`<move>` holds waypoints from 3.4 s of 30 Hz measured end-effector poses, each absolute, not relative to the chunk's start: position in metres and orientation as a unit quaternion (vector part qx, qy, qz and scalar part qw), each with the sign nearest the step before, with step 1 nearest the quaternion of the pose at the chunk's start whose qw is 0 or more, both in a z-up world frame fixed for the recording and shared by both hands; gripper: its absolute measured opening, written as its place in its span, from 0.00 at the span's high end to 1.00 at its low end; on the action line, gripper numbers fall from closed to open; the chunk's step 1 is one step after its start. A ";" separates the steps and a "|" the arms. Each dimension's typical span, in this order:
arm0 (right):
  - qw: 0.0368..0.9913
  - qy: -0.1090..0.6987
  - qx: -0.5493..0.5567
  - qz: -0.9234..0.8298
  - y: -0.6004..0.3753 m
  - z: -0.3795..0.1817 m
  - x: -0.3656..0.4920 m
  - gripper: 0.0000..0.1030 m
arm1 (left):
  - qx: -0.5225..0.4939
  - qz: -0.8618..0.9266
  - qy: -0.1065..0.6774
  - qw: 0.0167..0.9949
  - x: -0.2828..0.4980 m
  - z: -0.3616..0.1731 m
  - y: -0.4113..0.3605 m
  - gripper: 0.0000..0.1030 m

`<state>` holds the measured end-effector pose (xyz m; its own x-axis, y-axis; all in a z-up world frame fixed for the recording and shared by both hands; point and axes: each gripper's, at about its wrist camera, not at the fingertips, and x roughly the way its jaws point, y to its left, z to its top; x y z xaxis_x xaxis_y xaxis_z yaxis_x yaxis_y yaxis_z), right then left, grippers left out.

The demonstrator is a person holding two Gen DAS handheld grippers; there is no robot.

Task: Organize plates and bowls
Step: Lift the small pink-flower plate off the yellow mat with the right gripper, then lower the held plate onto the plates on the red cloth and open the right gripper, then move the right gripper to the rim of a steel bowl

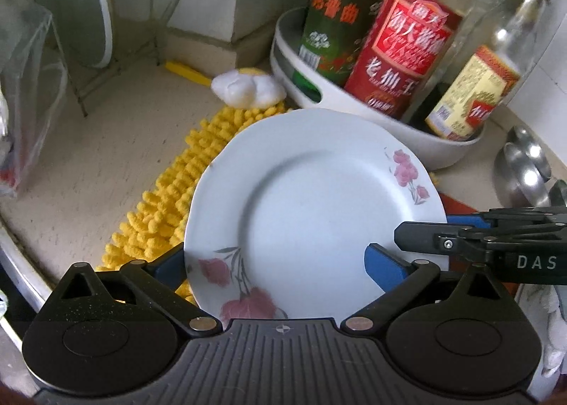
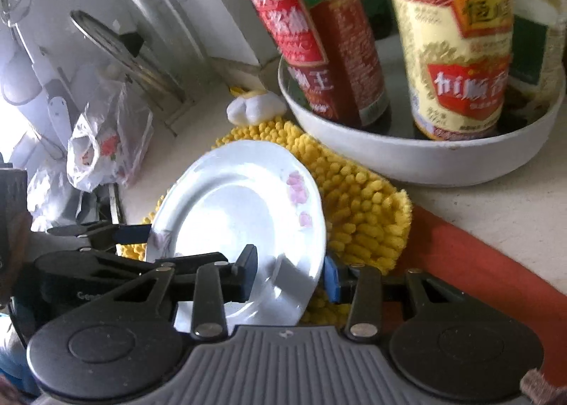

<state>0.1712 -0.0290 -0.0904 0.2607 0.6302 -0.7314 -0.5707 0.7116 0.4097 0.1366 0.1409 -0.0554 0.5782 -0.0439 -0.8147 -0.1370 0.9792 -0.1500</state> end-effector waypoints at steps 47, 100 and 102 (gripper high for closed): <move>0.853 0.458 0.155 0.197 -0.264 -0.048 0.058 0.64 | 0.016 -0.190 0.440 0.877 0.097 -0.037 -0.075 0.01; 0.889 0.411 0.144 0.142 -0.323 -0.050 0.115 0.58 | -0.003 -0.134 0.424 0.896 0.201 -0.035 -0.110 0.00; 0.892 0.403 0.145 0.149 -0.319 -0.050 0.131 0.58 | -0.006 -0.125 0.427 0.895 0.214 -0.039 -0.111 0.00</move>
<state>0.1314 -0.3193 -0.0497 0.6315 0.3819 -0.6748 -0.1491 0.9139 0.3776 0.2138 -0.1110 -0.0390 0.6033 -0.2291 -0.7639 0.2182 0.9687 -0.1182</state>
